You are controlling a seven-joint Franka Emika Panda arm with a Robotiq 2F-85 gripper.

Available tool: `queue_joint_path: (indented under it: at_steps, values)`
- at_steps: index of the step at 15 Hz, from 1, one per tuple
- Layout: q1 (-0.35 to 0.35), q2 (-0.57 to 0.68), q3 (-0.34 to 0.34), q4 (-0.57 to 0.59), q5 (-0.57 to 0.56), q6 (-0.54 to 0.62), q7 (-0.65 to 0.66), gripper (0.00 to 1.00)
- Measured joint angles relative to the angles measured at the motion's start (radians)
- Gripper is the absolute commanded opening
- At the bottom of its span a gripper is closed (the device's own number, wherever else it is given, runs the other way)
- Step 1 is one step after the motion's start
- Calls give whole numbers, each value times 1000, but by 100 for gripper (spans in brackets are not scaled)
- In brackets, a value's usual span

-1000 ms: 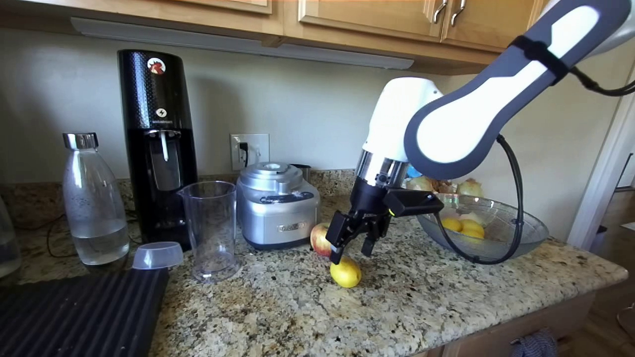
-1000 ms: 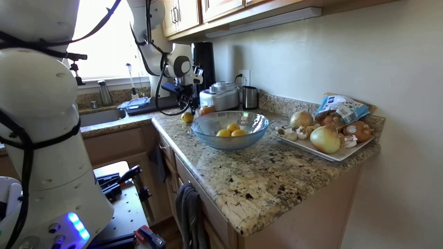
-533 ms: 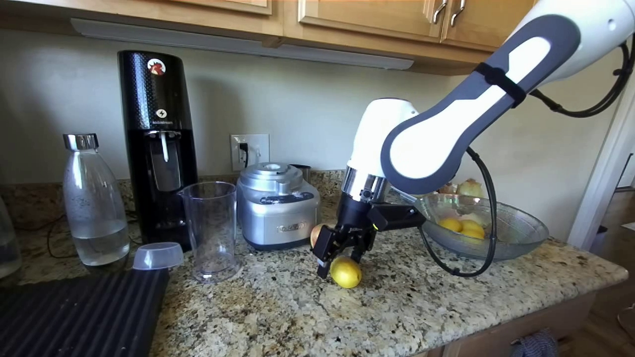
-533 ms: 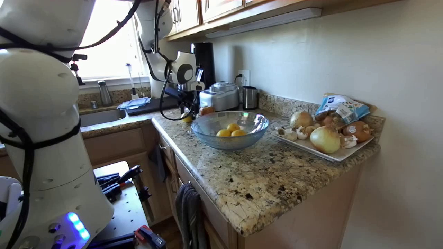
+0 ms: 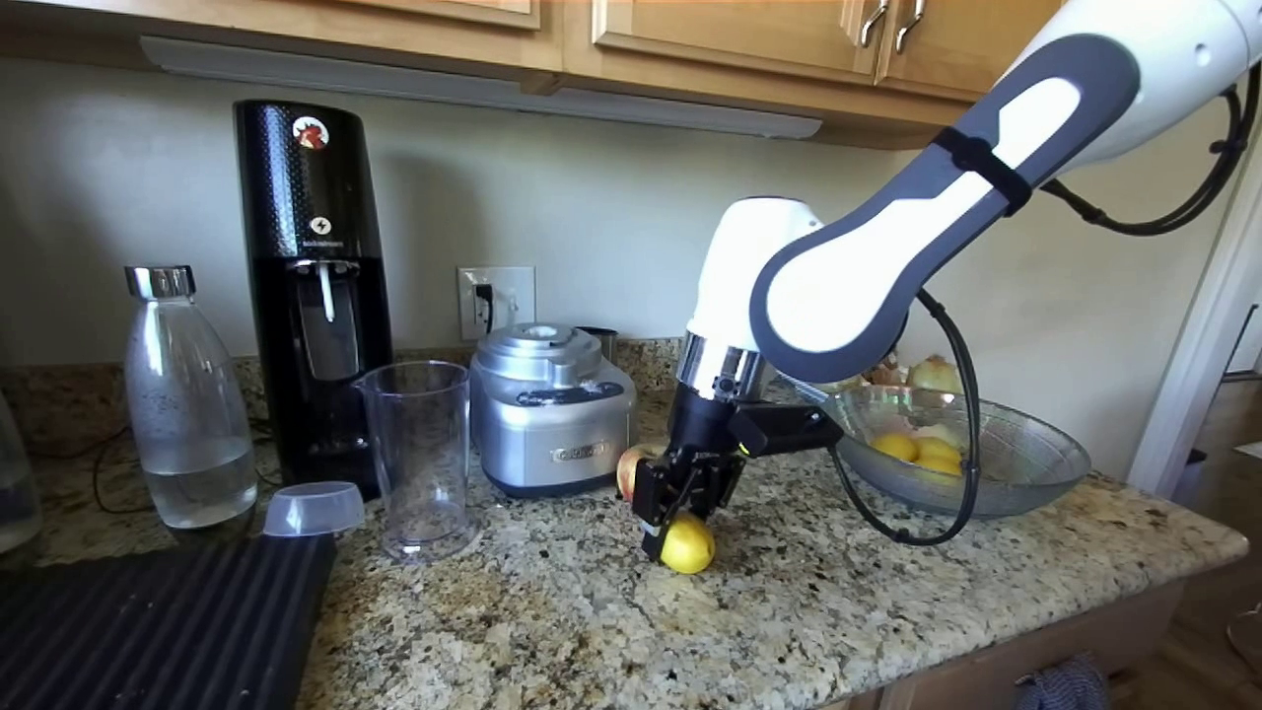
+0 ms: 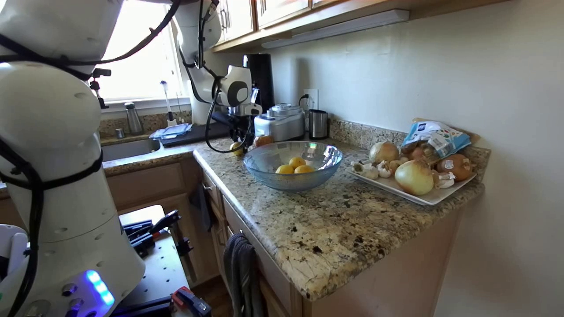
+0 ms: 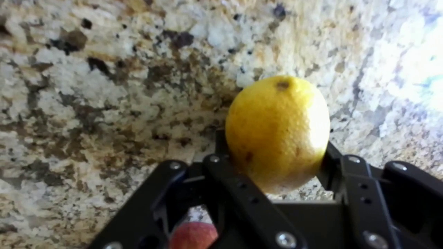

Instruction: Put the lemons and the apple inside the glass bowl

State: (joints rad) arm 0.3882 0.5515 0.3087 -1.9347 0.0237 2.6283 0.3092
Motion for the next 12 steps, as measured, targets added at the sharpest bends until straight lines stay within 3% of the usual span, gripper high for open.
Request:
queue_joint_path:
  at_steps: [5, 12]
  values:
    - [-3, -63, 0, -4, 4, -63, -36, 30]
    - [-60, -284, -53, -100, 0, -136, -70, 30]
